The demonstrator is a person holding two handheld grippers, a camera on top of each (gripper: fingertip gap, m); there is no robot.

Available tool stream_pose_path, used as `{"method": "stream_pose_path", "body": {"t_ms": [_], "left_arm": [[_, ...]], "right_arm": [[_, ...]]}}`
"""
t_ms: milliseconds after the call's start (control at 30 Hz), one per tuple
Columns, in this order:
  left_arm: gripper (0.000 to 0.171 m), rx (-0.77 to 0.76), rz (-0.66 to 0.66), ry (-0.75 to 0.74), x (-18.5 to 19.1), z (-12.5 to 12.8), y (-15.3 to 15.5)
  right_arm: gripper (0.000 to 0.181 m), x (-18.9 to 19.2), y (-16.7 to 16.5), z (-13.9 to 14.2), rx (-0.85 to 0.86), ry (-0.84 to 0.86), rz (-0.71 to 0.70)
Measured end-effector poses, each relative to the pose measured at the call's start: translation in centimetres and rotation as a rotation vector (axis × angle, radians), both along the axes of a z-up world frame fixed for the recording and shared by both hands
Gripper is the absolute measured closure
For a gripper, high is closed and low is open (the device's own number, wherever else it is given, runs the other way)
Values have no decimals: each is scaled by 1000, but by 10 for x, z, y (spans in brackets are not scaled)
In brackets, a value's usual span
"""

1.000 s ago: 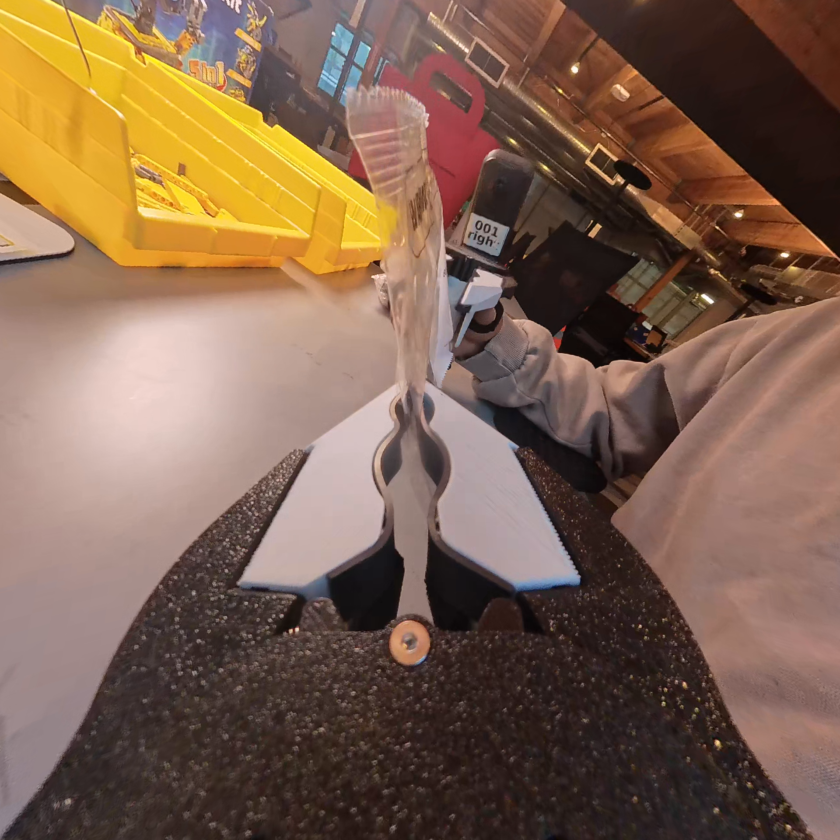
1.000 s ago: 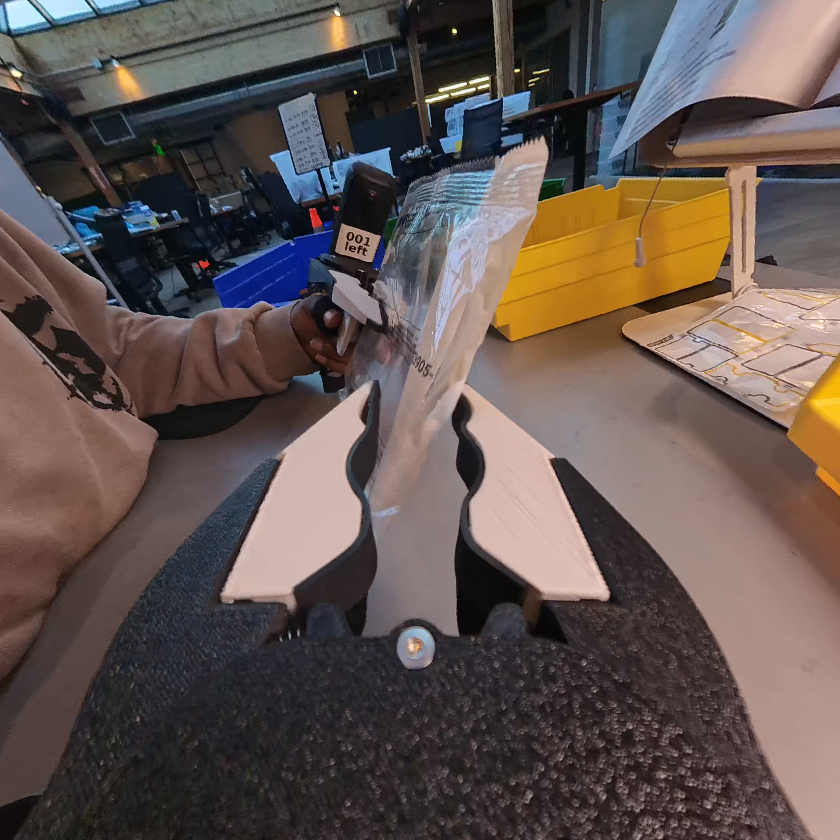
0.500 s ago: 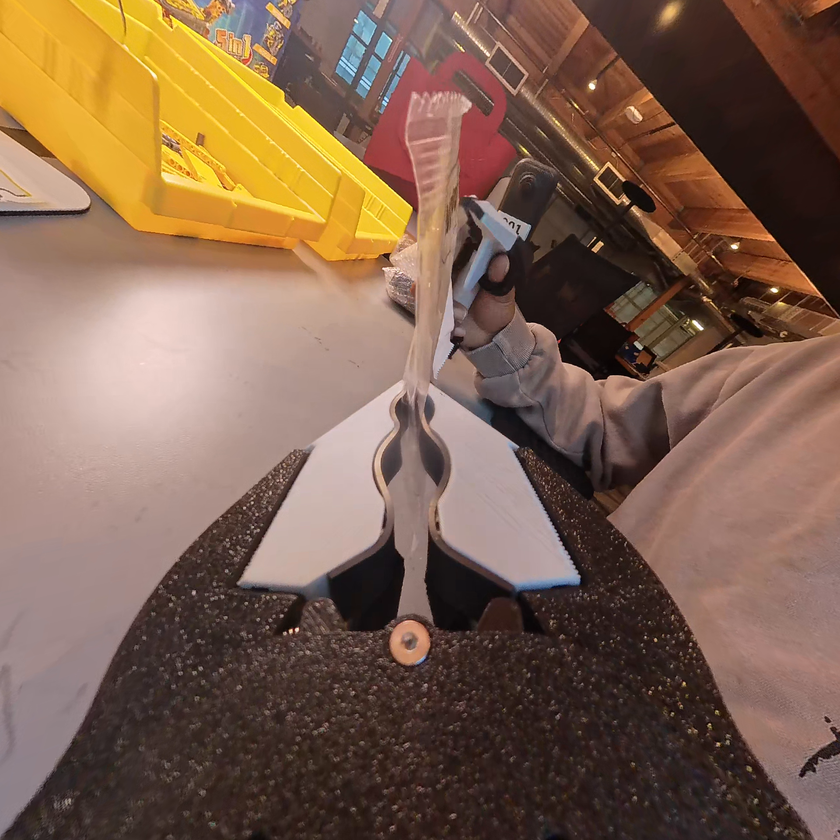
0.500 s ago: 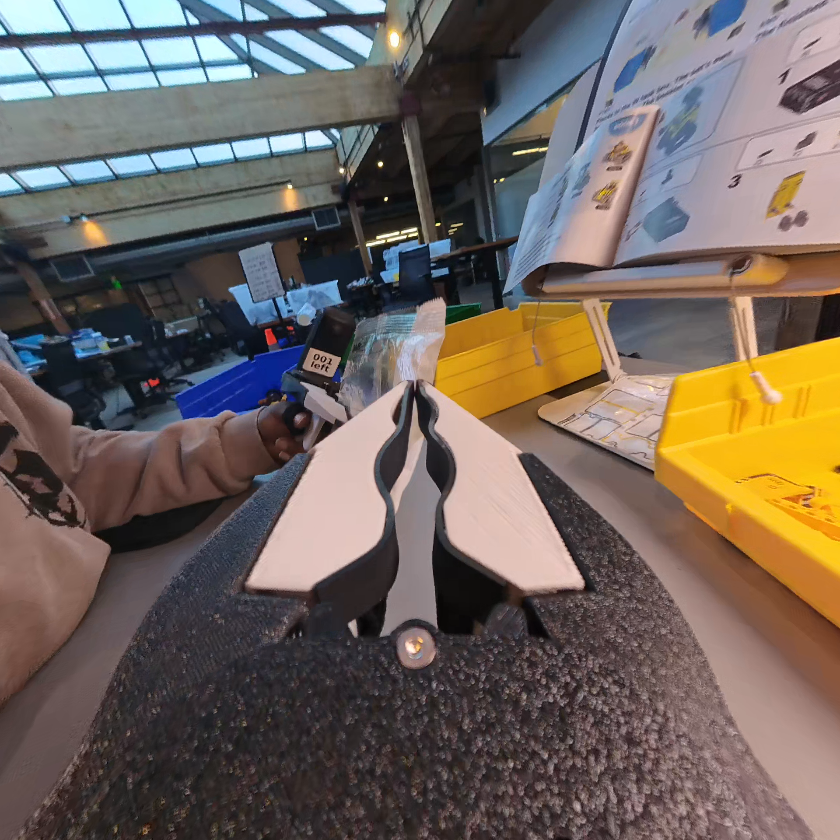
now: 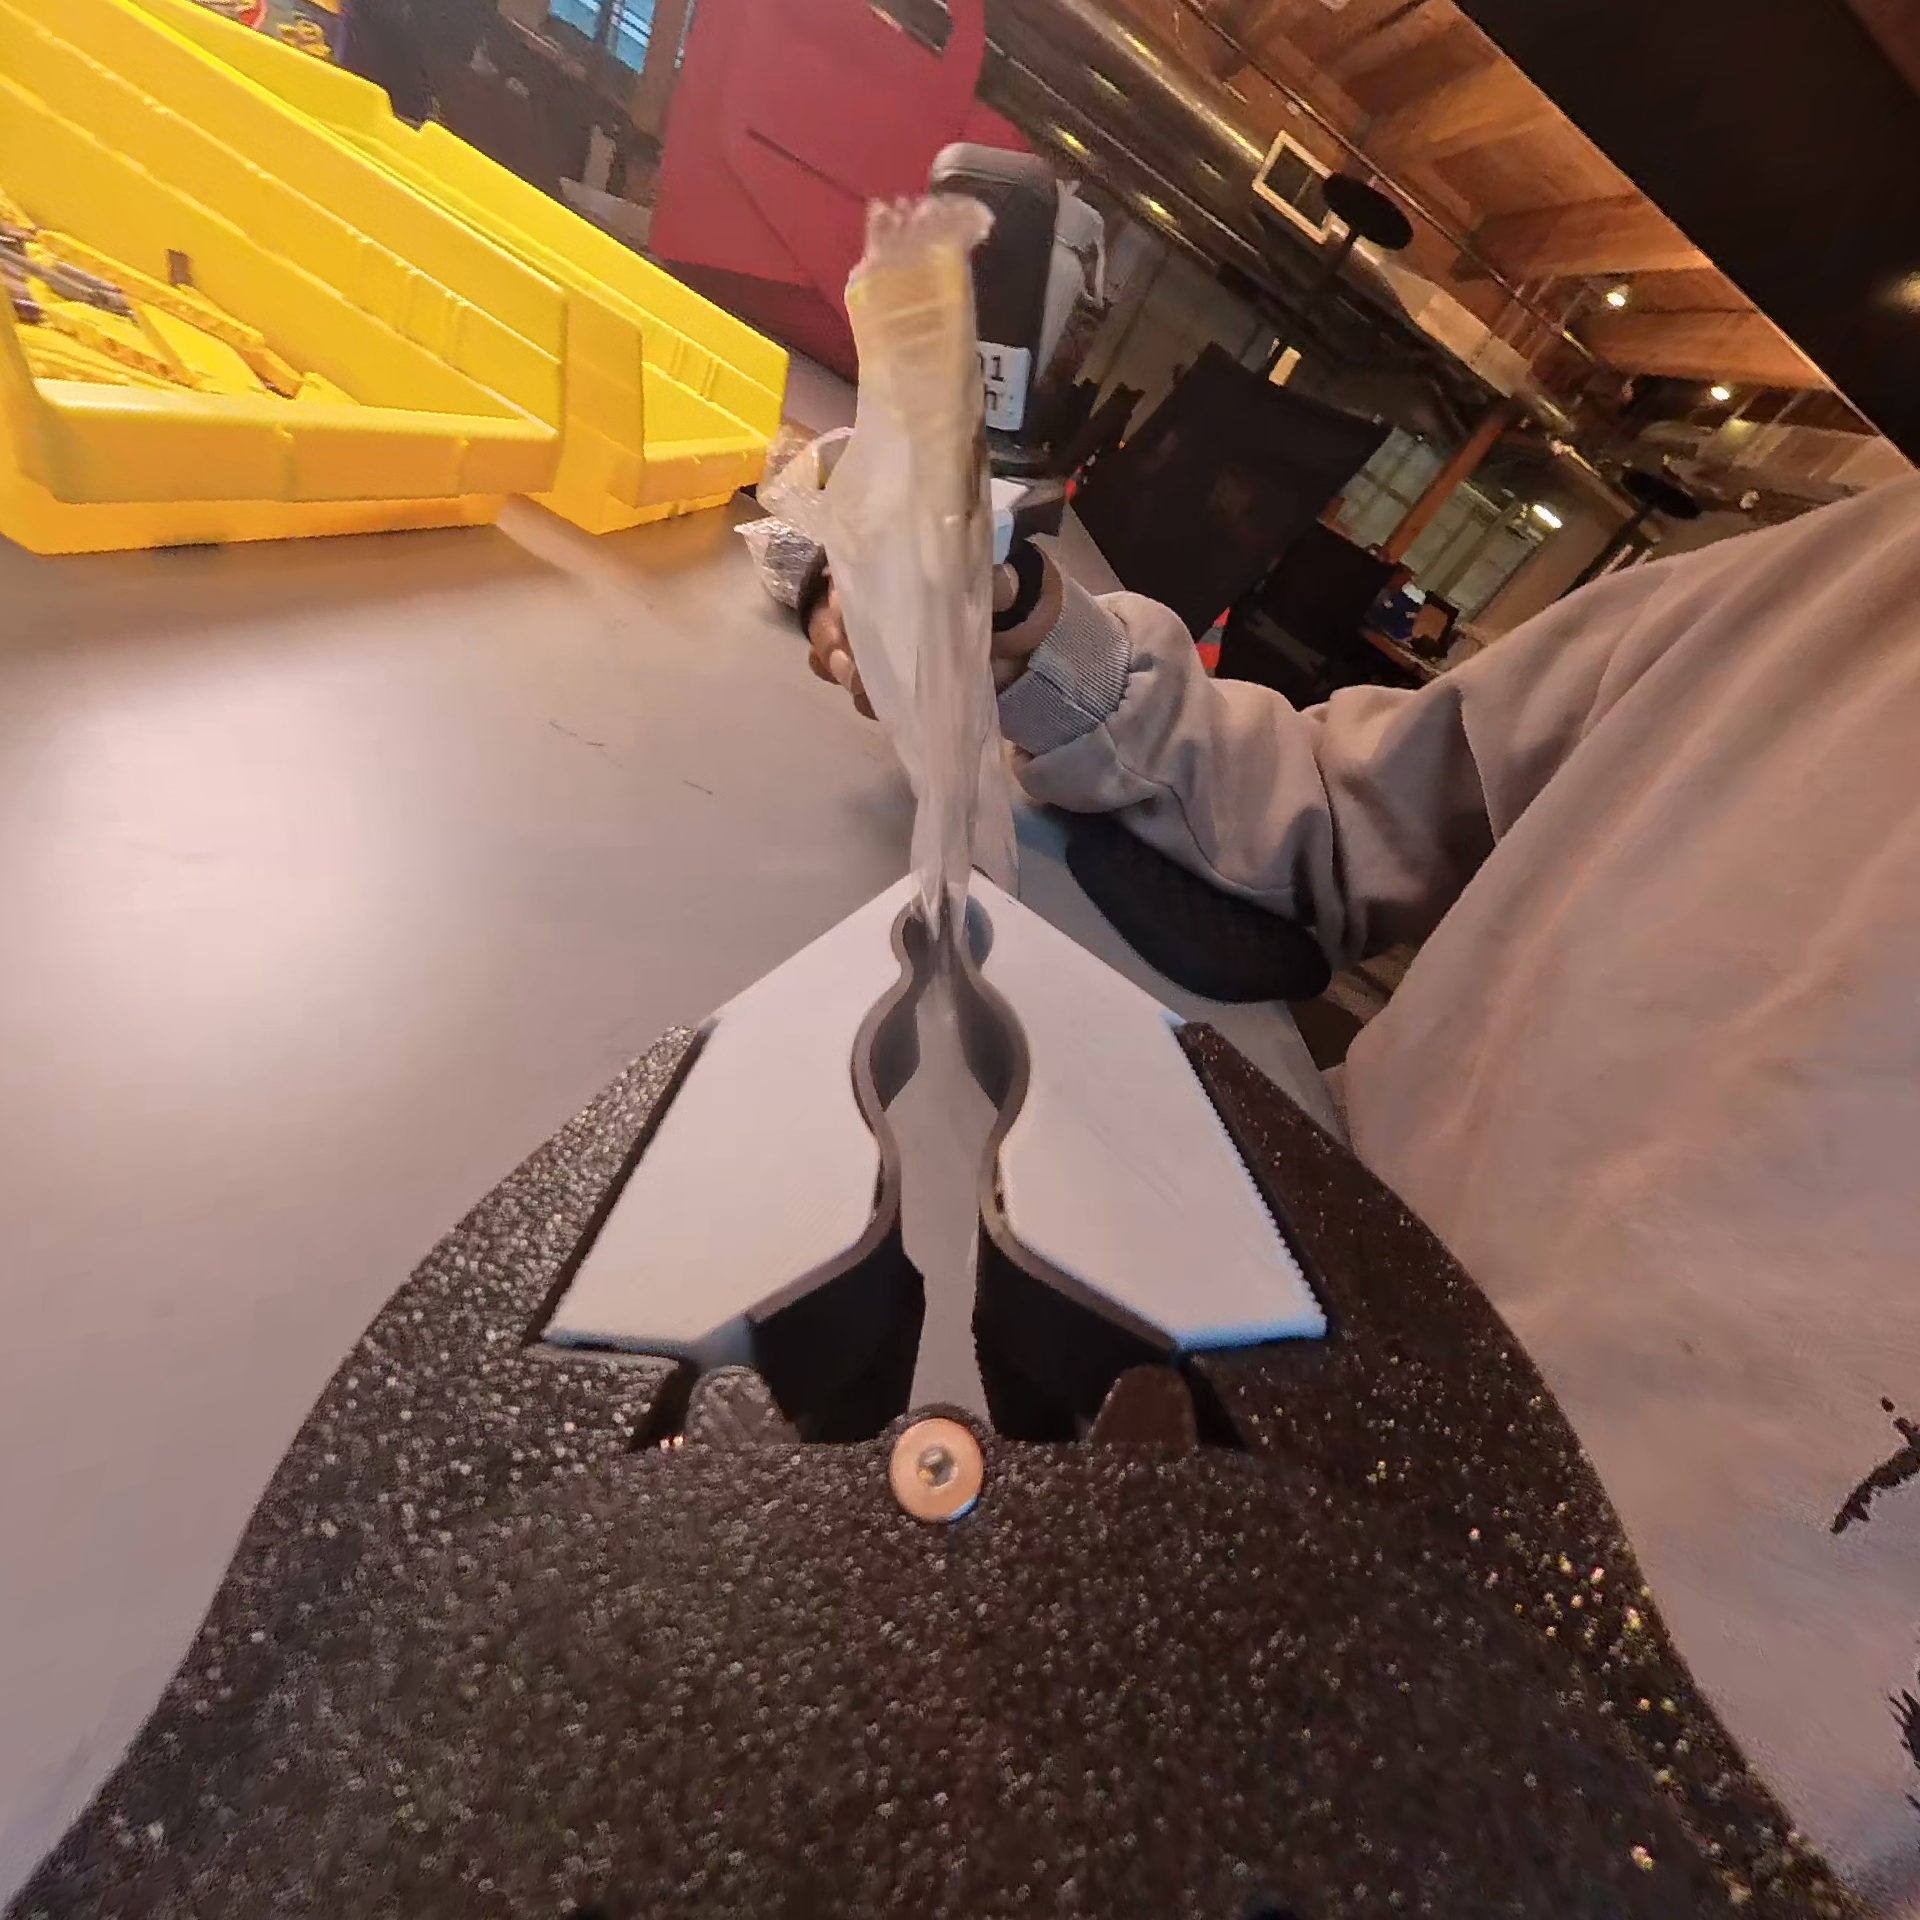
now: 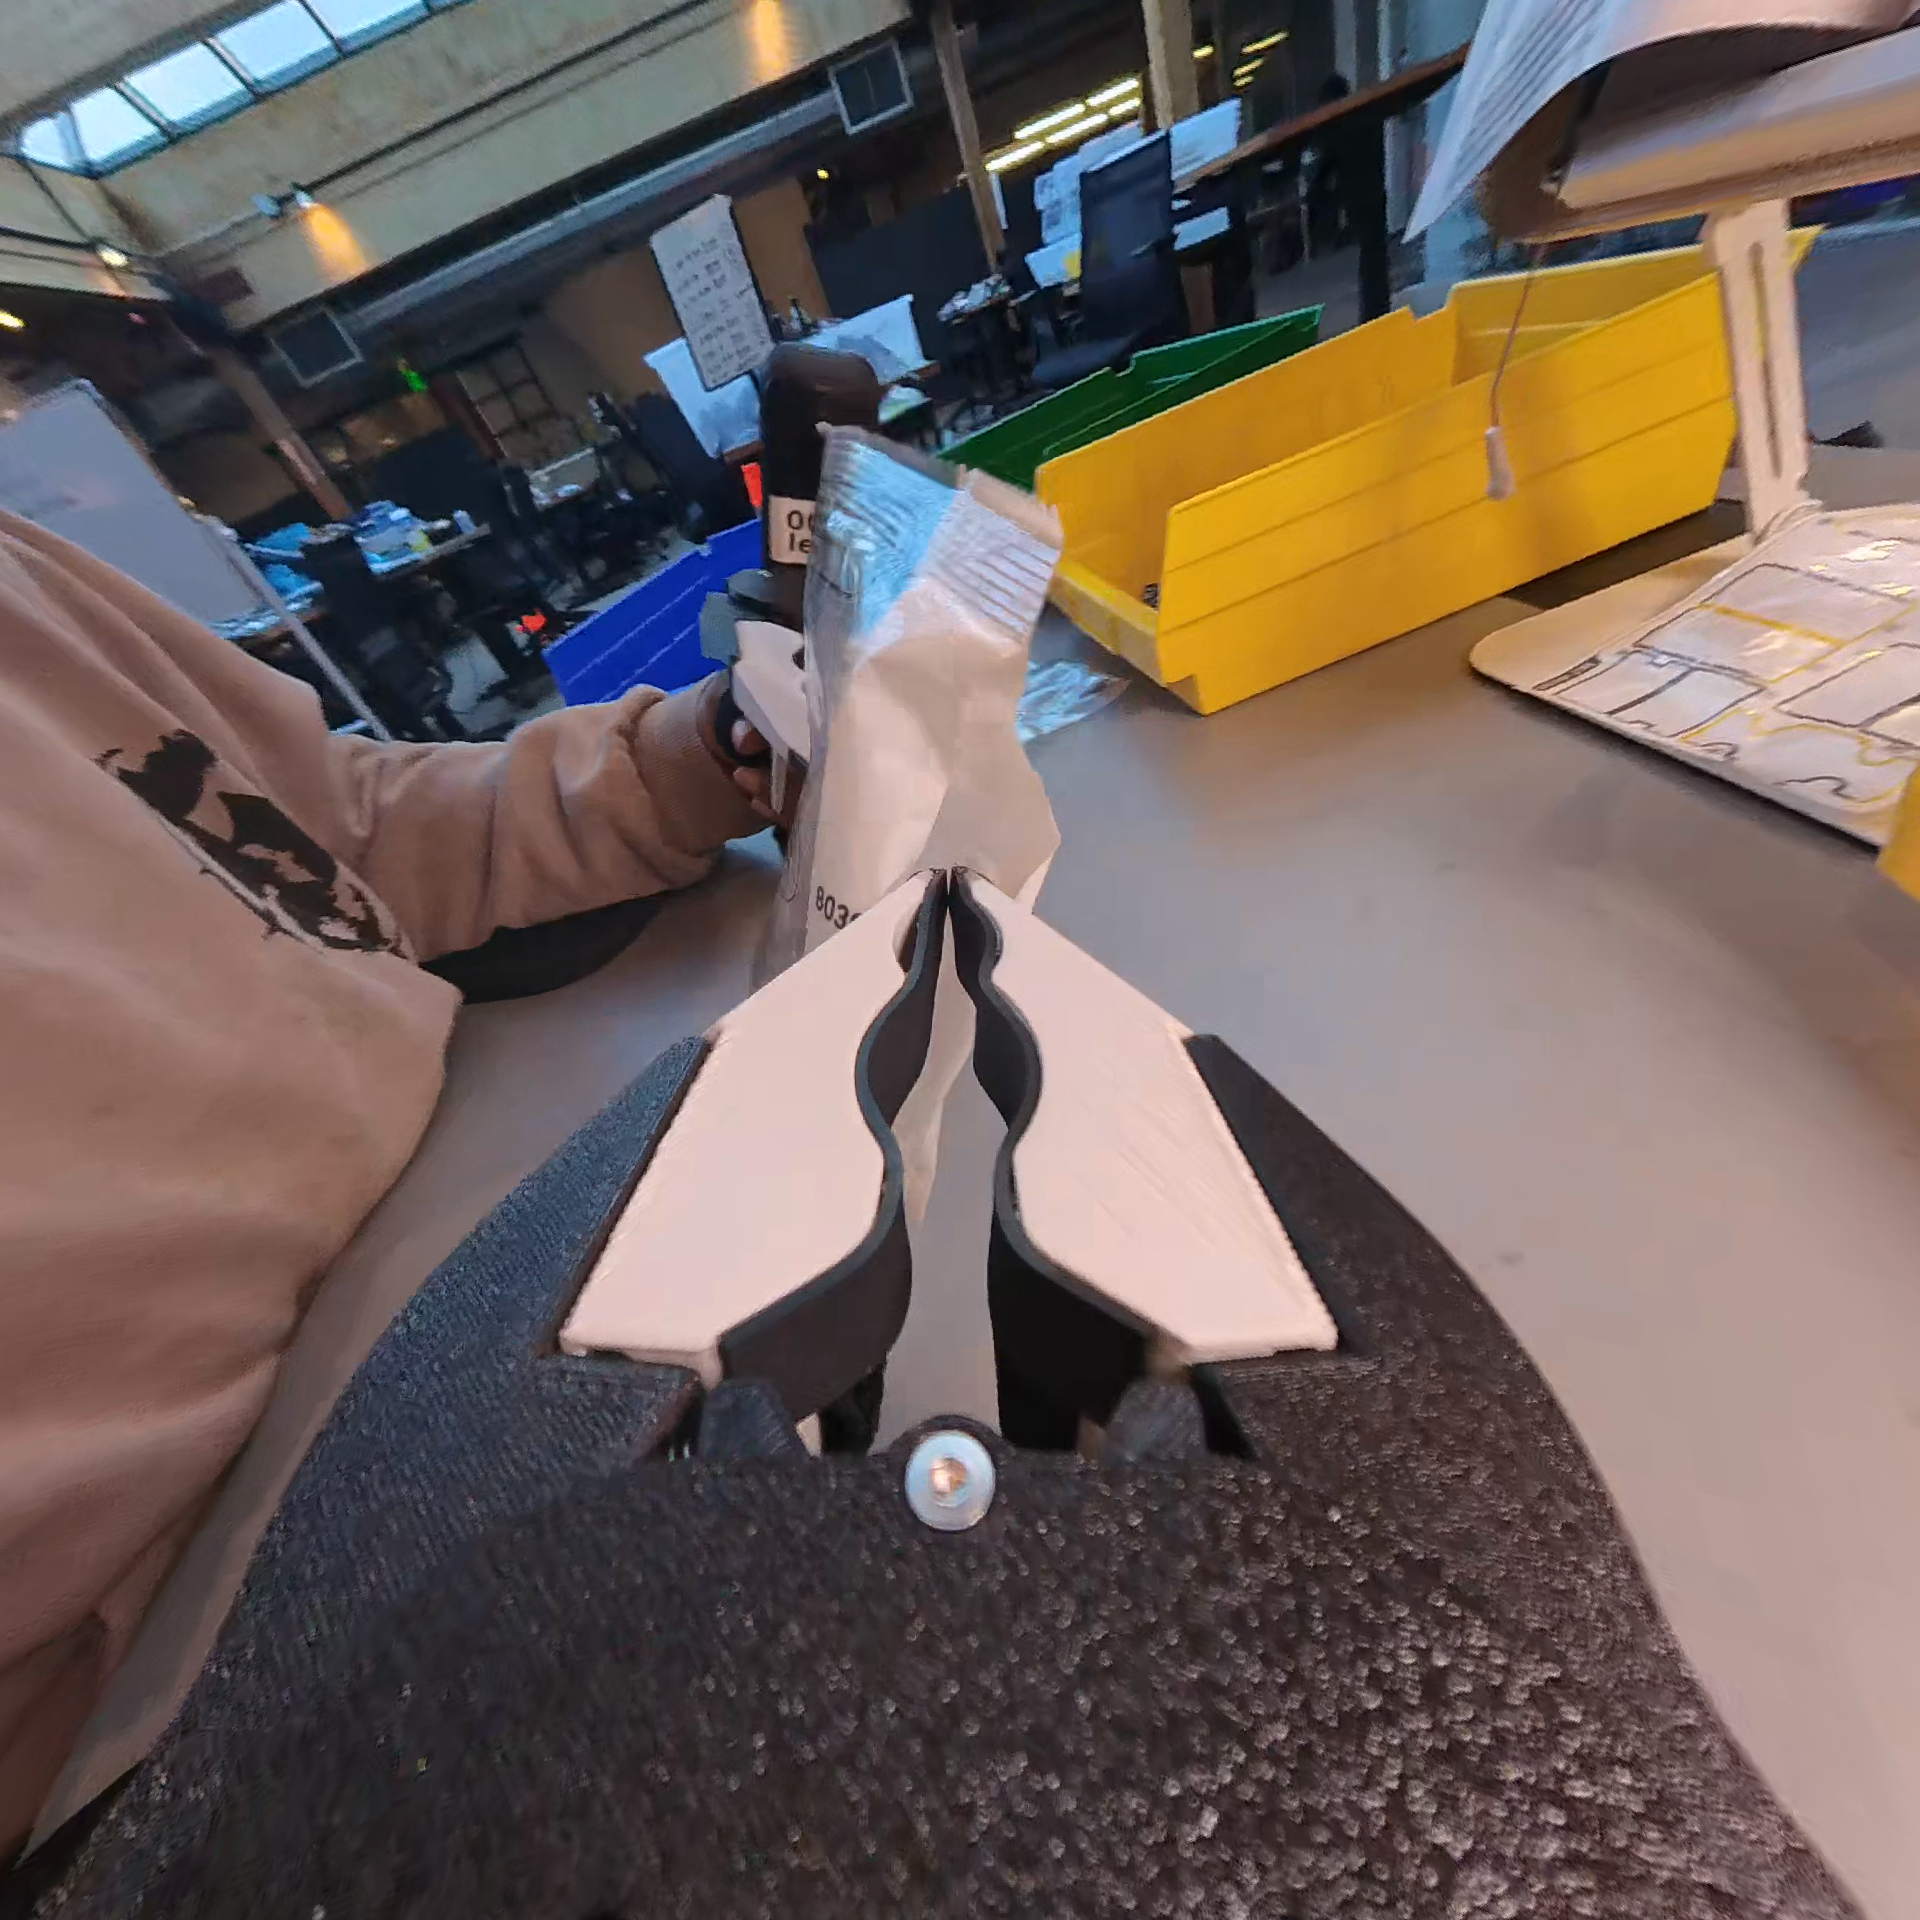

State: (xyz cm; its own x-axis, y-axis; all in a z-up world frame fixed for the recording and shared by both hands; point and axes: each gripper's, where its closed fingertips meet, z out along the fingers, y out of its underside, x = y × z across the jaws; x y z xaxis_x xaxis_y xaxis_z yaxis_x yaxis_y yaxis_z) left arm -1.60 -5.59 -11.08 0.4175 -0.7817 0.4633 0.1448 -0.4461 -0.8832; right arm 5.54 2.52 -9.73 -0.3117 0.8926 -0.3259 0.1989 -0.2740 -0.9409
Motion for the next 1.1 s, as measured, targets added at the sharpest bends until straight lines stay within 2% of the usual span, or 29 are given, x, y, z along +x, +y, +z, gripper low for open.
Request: {"method": "stream_pose_path", "body": {"t_ms": [33,100,133,233,300,333,467,533,600,633,700,767,867,1100], "left_arm": [[171,11,-26,3,3,1,-4],[171,31,-72,10,8,3,-12],[171,38,-84,20,10,2,-14],[171,37,-112,33,14,1,-18],[171,21,-62,66,9,-6,-10],[171,6,-18,75,4,-8,-4],[171,-61,99,37,-14,-11,13],[171,-68,101,29,-15,-10,14],[171,-64,69,35,-10,-11,9],[171,-68,68,52,-8,-13,9],[171,-99,111,70,-11,-19,15],[171,-140,168,31,-20,-21,23],[171,-179,205,-46,-28,-18,29],[171,-160,208,-33,-23,-16,29]], "right_arm": [[181,0,-1,0,-31,-1,10],[181,-4,15,-4,-54,-25,-79],[181,-4,13,-4,-58,-18,-62],[181,2,-22,4,-65,20,125],[181,18,-58,20,-123,95,343],[181,19,-63,23,-123,105,366],[177,13,-58,16,-72,75,311],[177,1,-37,8,-38,35,180],[181,-7,-21,-7,91,-24,62],[181,-7,-21,-10,142,-29,53],[181,-2,-40,-10,149,-27,160],[179,-2,-50,-15,175,-49,196],[169,-9,-43,-39,314,-157,136],[158,-20,-39,-37,394,-144,64]]}}
